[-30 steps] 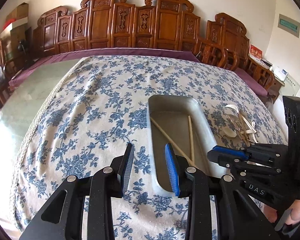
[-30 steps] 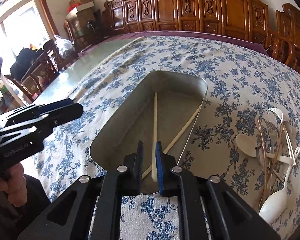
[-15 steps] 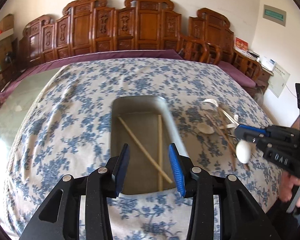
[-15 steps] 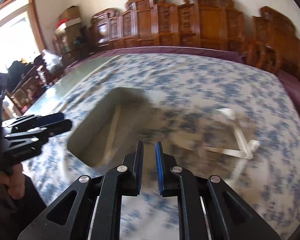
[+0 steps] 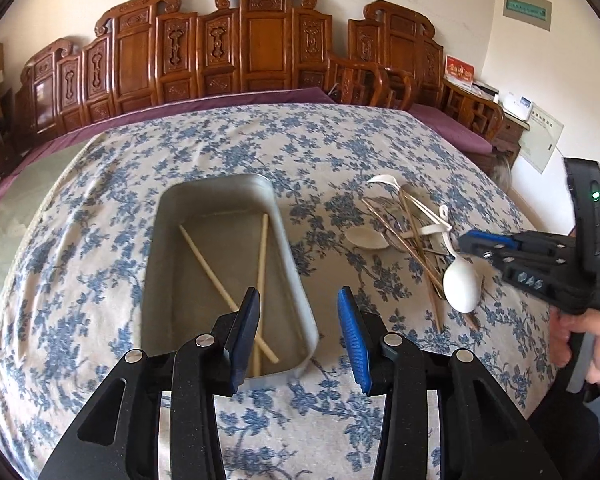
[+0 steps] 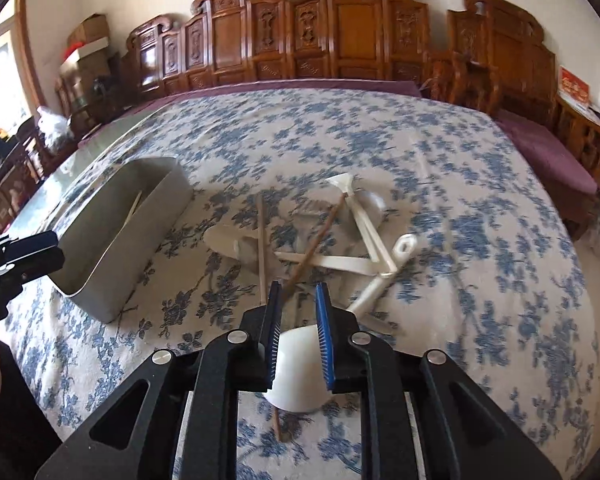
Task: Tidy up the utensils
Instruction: 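Return the right tool to the pile and grasp another chopstick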
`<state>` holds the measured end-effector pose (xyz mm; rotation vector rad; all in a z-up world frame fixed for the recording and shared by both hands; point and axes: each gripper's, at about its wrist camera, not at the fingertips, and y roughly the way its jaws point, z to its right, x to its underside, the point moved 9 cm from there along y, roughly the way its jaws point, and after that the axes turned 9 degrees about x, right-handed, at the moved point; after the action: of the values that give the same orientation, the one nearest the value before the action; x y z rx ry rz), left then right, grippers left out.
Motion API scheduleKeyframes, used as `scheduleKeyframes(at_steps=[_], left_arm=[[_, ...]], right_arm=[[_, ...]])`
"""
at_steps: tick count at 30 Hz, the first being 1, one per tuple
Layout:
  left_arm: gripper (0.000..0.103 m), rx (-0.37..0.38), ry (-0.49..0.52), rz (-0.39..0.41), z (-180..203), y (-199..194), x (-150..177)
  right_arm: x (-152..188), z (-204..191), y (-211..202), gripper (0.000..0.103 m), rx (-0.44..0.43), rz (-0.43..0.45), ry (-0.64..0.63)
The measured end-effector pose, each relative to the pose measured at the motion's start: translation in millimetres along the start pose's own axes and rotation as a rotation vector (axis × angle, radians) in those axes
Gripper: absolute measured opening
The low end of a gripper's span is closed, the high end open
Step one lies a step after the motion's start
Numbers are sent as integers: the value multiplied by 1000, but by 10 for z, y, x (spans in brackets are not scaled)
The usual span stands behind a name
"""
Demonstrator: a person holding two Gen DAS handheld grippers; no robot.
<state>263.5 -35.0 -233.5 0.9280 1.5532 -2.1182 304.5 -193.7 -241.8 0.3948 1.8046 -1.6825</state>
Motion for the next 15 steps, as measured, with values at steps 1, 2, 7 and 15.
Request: scheduleKeyframes(at_steps=[1,2,7,15], left_arm=[[38,6,1,-3,26,20,9],[38,9,3,-4,47,35,13],[38,18,28,-19,157,95,67],[38,14,38,-35,176,130,117]], right_arm=[[19,-52,65,19,-10,-13,-16],[34,-89,111,19,-9,-24,-27],[116,-186,262,19,-23,-73,-47],[259,-250,246,7,-10,-96,-91]])
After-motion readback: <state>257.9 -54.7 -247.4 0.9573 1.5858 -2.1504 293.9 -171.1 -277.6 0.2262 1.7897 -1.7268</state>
